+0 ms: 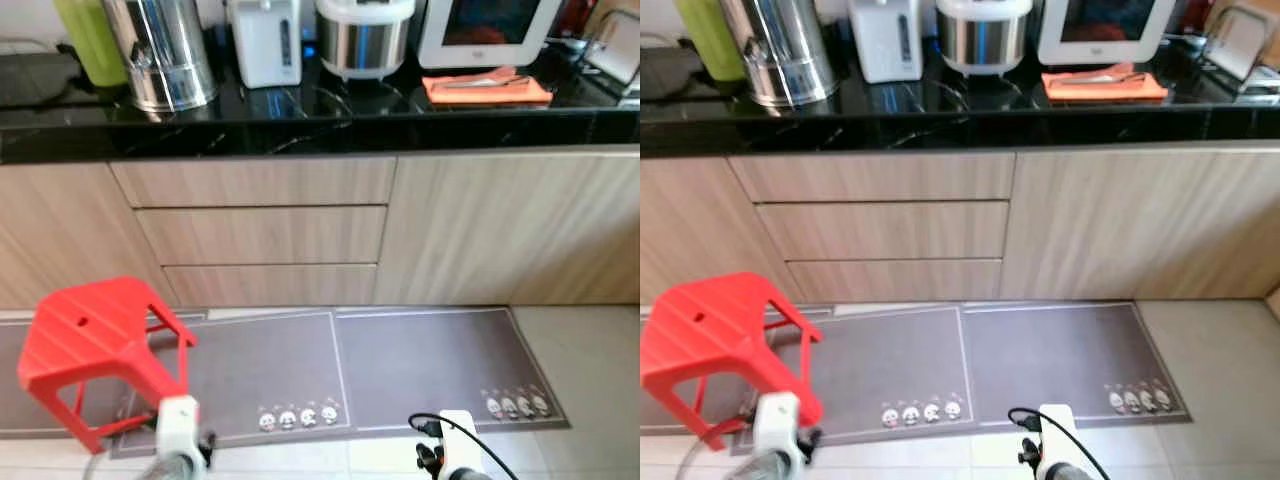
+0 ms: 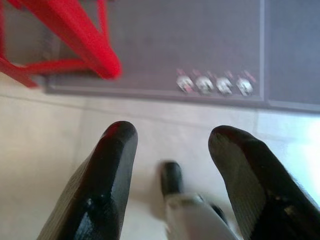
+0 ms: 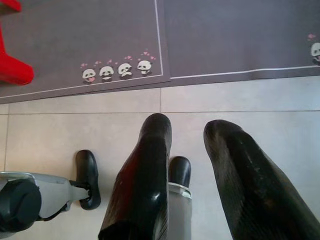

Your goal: Kitchen organization

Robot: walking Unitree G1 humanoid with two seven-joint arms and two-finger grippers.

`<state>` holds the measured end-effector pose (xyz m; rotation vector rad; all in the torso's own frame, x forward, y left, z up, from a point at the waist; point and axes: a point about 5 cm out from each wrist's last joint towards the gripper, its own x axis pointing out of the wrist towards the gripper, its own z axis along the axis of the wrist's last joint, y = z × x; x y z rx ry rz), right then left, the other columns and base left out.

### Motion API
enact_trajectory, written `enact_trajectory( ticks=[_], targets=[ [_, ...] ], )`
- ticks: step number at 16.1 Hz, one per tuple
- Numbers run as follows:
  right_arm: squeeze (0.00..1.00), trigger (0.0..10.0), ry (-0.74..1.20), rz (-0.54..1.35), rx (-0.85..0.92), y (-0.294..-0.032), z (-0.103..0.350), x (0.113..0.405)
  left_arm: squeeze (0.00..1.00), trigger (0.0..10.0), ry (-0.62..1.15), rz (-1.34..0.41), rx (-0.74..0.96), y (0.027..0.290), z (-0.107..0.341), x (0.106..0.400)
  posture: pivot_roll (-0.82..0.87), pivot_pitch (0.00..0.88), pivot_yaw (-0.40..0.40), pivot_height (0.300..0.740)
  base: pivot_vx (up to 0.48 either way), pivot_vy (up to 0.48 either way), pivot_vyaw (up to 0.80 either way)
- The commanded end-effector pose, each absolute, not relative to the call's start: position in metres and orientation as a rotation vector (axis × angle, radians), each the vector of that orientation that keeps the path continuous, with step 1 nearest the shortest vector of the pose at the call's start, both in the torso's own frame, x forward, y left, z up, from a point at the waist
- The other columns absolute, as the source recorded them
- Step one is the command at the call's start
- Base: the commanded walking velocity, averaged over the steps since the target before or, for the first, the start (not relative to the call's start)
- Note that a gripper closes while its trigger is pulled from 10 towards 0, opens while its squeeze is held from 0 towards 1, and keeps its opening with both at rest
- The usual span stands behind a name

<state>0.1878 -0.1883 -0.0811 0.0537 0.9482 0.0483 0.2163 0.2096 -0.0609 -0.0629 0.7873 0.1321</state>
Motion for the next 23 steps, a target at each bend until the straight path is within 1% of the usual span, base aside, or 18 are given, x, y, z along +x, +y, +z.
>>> enact_trajectory(
  ticks=[1,13,23],
  targets=[
    [0.00,10.0,0.943,0.049,0.066,-0.186,-0.080,0.191,0.00,10.0,0.828,0.126,-0.094,0.204,-0.067,0.208,-0.01,0.000,0.031,0.740,0.000,0.000,0.00],
    [0.00,10.0,0.931,0.066,0.083,-0.185,-0.077,0.197,0.00,10.0,0.837,0.130,-0.123,0.200,-0.070,0.205,0.00,0.000,0.000,0.740,0.000,0.000,0.00],
    [0.00,10.0,0.953,0.073,0.045,-0.189,-0.077,0.196,0.00,10.0,0.871,0.108,-0.116,0.199,-0.075,0.195,-0.01,0.000,-0.015,0.740,0.000,0.000,-0.69]
  ],
)
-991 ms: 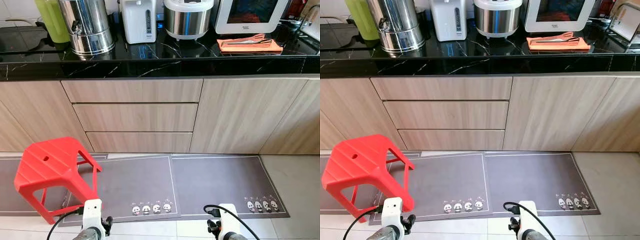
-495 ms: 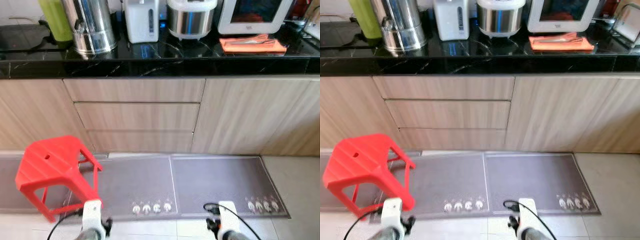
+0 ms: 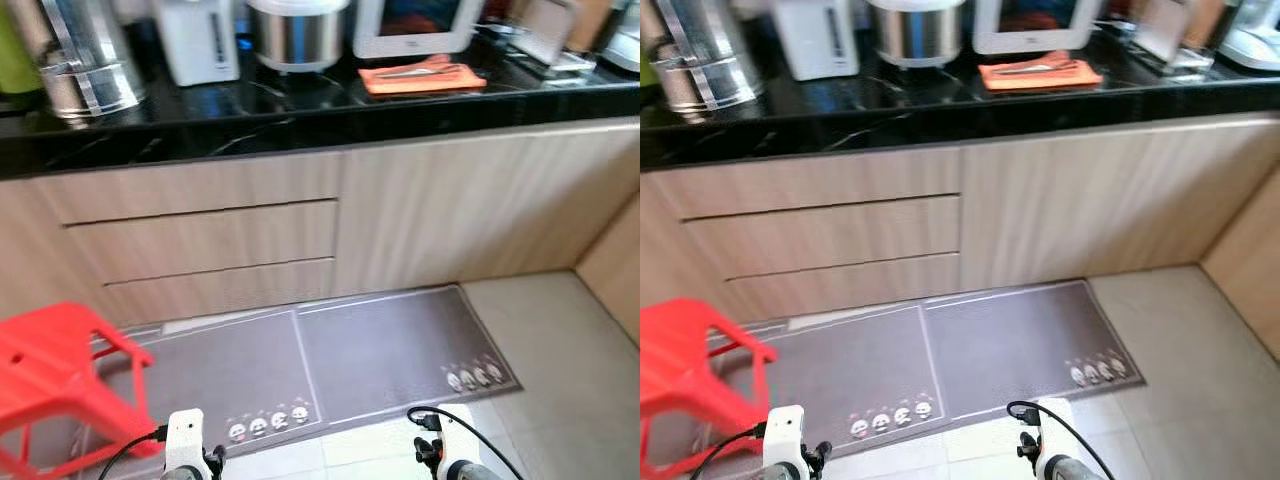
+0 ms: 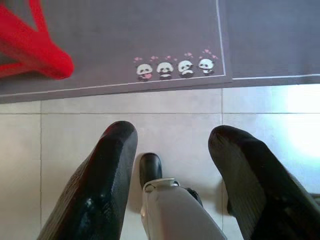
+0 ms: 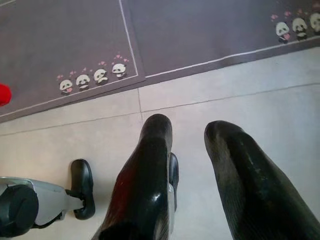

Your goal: Kitchen organization

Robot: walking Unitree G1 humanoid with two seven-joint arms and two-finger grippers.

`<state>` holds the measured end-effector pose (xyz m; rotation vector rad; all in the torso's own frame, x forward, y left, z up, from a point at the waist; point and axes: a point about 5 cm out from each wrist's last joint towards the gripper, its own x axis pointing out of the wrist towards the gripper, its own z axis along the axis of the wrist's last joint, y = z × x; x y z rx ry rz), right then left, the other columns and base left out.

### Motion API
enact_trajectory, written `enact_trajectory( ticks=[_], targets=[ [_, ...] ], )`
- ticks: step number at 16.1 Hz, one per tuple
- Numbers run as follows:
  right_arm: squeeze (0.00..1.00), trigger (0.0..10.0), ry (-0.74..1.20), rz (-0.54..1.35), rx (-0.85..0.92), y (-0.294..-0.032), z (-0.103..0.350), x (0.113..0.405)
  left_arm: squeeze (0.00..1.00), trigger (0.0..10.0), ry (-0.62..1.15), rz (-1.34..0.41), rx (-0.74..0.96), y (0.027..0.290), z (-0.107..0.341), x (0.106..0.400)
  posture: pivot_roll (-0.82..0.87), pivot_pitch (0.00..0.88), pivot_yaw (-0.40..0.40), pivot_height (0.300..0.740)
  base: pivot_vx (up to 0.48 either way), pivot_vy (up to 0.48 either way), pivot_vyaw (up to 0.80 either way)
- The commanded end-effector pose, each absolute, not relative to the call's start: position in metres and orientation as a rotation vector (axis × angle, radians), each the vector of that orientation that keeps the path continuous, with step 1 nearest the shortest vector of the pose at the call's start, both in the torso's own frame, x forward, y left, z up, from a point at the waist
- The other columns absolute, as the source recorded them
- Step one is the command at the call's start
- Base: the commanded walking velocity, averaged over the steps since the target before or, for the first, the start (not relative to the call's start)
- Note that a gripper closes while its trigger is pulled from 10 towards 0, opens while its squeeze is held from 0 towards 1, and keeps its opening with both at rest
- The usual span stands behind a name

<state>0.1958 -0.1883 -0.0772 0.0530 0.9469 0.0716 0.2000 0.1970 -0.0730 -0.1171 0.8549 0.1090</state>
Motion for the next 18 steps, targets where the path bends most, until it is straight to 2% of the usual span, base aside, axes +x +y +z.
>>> enact_trajectory(
  ticks=[1,8,11,14,18],
  targets=[
    [0.00,10.0,0.954,0.074,0.045,-0.1891,-0.0774,0.1955,0.00,10.0,0.871,0.106,-0.117,0.1985,-0.0755,0.1950,-0.01,0.000,-0.015,0.740,0.000,0.000,-0.69],
    [0.00,10.0,0.958,0.083,0.032,-0.1903,-0.0774,0.1952,0.00,10.0,0.871,0.075,-0.069,0.1935,-0.0754,0.1965,-0.01,0.000,-0.017,0.740,0.000,-0.069,-0.69],
    [0.00,10.0,0.961,0.086,0.026,-0.1912,-0.0776,0.1945,0.00,10.0,0.872,0.065,-0.059,0.1925,-0.0759,0.1956,-0.01,0.000,-0.018,0.740,0.000,-0.415,-0.69],
    [0.00,10.0,0.963,0.096,0.019,-0.1909,-0.0780,0.1937,0.00,10.0,0.881,0.055,-0.048,0.1916,-0.0776,0.1924,-0.01,0.000,-0.016,0.740,0.000,0.000,-0.69],
    [0.00,10.0,0.964,0.101,0.018,-0.1905,-0.0783,0.1930,0.00,10.0,0.886,0.072,-0.067,0.1929,-0.0788,0.1898,-0.01,0.000,-0.012,0.740,0.000,-0.309,-0.69]
  ],
)
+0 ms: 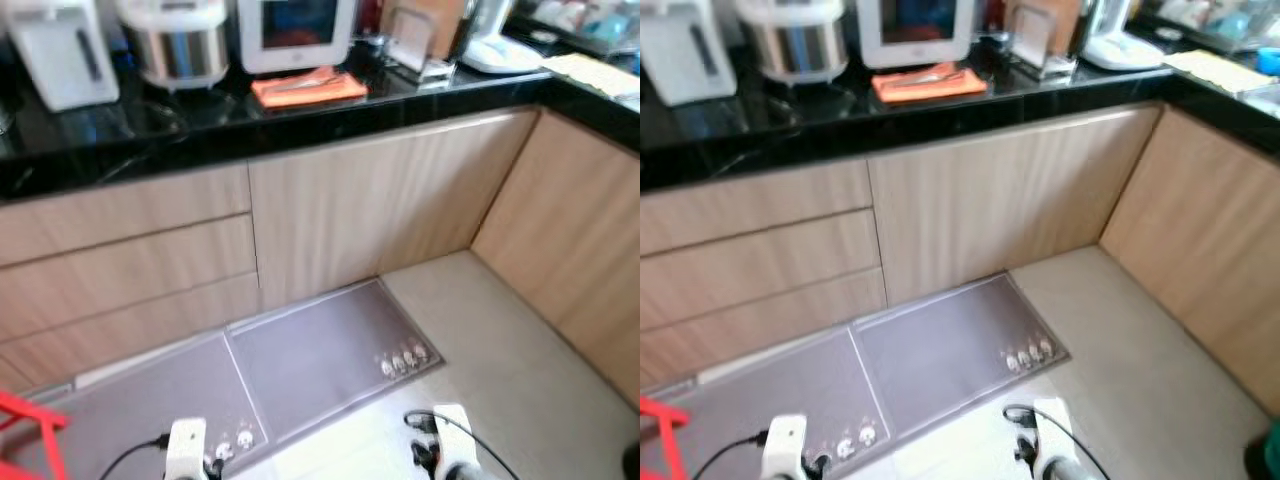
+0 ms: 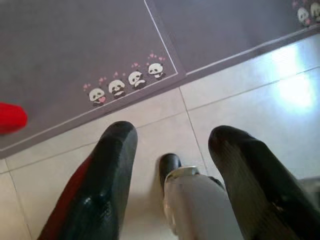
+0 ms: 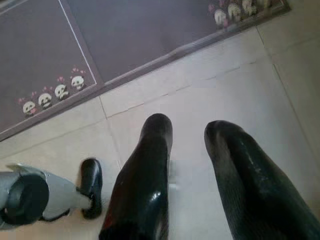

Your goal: Kitchen organization

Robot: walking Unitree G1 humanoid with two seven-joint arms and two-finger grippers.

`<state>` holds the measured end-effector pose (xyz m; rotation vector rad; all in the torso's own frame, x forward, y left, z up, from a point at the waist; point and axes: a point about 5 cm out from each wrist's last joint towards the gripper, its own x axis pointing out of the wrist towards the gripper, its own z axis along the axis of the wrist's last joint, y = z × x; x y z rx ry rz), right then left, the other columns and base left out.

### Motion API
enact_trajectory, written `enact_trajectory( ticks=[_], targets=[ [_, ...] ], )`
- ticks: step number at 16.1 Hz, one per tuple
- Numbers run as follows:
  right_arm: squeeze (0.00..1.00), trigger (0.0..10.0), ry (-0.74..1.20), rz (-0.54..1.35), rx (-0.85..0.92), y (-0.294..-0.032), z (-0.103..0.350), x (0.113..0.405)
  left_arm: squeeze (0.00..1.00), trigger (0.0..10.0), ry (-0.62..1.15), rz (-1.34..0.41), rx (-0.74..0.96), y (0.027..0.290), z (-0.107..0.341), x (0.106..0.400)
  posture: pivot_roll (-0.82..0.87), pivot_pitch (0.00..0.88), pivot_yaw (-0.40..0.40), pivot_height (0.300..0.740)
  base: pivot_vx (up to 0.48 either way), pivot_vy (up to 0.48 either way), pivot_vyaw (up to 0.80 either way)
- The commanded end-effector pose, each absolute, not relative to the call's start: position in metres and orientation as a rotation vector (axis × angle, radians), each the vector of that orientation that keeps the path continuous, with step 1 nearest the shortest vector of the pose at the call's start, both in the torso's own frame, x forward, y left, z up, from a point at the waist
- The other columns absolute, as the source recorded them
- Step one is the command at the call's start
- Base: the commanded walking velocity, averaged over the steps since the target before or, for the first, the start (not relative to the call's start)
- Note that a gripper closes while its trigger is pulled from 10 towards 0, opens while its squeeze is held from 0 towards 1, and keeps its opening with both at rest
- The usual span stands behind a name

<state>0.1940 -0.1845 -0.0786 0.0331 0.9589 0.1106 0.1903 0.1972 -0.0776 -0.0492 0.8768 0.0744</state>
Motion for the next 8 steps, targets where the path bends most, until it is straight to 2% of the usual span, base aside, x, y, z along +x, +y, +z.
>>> enact_trajectory(
  ticks=[1,8],
  targets=[
    [0.00,10.0,0.964,0.101,0.019,-0.1904,-0.0783,0.1931,0.00,10.0,0.889,0.059,-0.049,0.1939,-0.0786,0.1899,-0.02,0.000,-0.011,0.740,0.000,0.000,-0.69],
    [0.00,10.0,0.963,0.103,0.018,-0.1908,-0.0776,0.1944,0.00,10.0,0.899,0.061,-0.040,0.1970,-0.0799,0.1865,-0.02,0.000,-0.014,0.740,0.000,0.000,-0.69]
  ],
)
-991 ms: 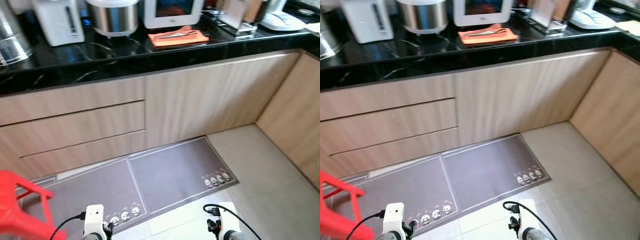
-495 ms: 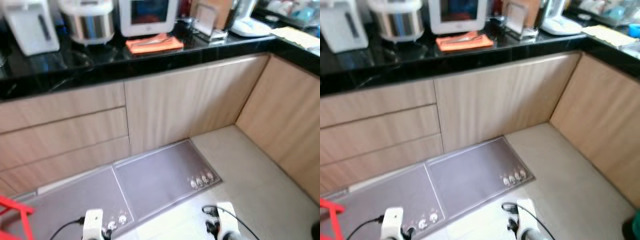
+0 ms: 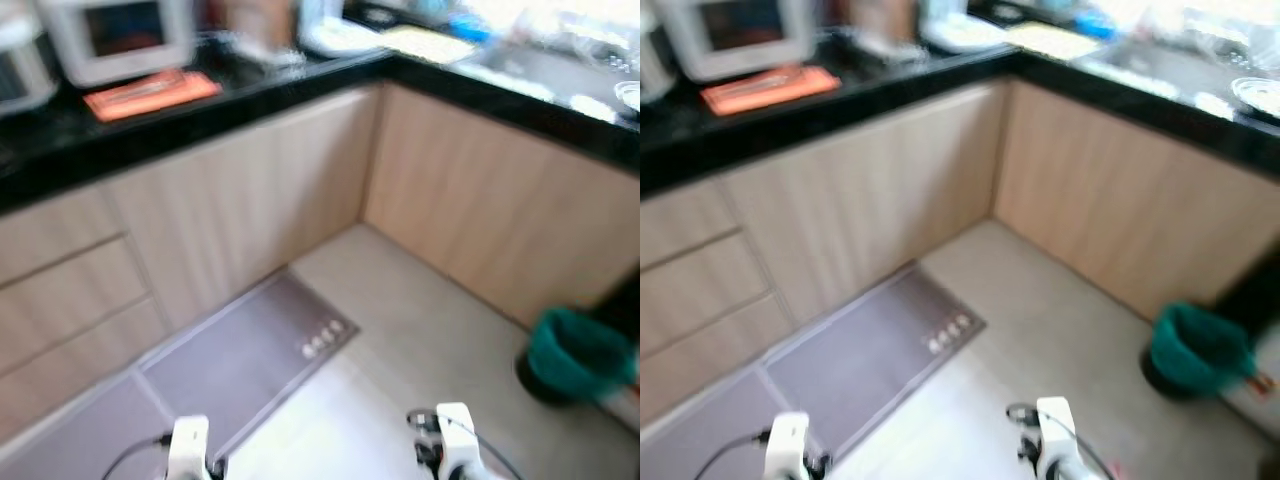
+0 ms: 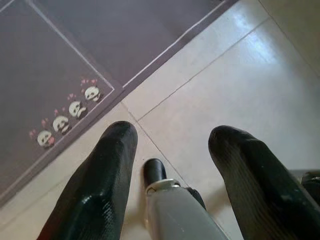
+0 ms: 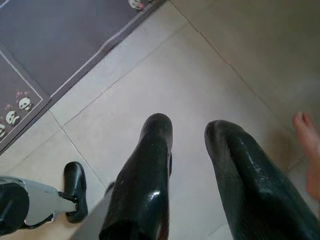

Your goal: Kitchen organization

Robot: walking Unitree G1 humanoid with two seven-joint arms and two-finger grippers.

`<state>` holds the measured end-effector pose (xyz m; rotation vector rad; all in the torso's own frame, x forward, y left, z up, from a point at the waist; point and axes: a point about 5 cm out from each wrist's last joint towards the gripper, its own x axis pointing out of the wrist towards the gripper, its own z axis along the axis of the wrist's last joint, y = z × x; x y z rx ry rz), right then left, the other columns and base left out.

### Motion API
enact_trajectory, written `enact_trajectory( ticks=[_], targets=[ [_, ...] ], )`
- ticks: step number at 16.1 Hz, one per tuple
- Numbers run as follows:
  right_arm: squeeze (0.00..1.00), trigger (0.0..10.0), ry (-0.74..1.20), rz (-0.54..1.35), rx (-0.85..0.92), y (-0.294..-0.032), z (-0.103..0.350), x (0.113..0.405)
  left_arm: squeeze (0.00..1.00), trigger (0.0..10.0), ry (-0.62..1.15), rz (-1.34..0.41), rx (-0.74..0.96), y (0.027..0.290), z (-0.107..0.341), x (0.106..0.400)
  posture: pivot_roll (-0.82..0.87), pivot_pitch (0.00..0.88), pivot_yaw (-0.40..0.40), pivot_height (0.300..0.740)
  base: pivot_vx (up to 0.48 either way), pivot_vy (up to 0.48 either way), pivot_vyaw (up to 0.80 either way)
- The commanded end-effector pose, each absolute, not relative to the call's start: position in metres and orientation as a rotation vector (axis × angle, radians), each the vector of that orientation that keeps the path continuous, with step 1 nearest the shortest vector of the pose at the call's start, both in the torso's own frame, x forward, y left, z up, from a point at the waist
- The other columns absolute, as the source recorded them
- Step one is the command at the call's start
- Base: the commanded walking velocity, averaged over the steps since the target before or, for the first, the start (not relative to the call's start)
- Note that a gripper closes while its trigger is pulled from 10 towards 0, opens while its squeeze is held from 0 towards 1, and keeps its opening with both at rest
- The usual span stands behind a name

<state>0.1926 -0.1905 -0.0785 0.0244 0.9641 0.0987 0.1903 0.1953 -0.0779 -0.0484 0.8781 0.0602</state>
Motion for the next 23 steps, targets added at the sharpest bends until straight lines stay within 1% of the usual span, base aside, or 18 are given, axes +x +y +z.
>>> enact_trajectory(
  ticks=[1,10,13,14,22,23],
  targets=[
    [0.00,10.0,0.963,0.104,0.018,-0.1908,-0.0776,0.1944,0.00,10.0,0.900,0.062,-0.041,0.1967,-0.0801,0.1861,-0.02,0.000,-0.014,0.740,0.000,0.000,-0.69],
    [0.00,10.0,0.966,0.111,0.015,-0.1911,-0.0773,0.1948,0.00,10.0,0.878,0.077,-0.038,0.1975,-0.0785,0.1883,-0.02,0.000,-0.012,0.740,0.000,0.000,-0.66],
    [0.00,10.0,0.967,0.112,0.017,-0.1910,-0.0775,0.1945,0.00,10.0,0.890,0.077,0.008,0.1999,-0.0784,0.1884,-0.02,0.000,-0.011,0.740,0.000,-0.426,-0.65],
    [0.00,10.0,0.969,0.112,0.017,-0.1911,-0.0777,0.1941,0.00,10.0,0.897,0.098,0.004,0.2009,-0.0791,0.1872,-0.02,0.000,-0.011,0.740,0.000,0.000,-0.64],
    [0.00,10.0,0.971,0.117,0.020,-0.1908,-0.0780,0.1934,0.00,10.0,0.882,0.079,0.005,0.1969,-0.0785,0.1886,-0.03,0.000,-0.009,0.740,0.000,0.000,-0.62],
    [0.00,10.0,0.970,0.111,0.031,-0.1907,-0.0781,0.1933,0.00,10.0,0.877,0.080,0.001,0.1967,-0.0776,0.1906,-0.03,0.000,-0.009,0.740,0.000,0.000,0.00]
  ],
)
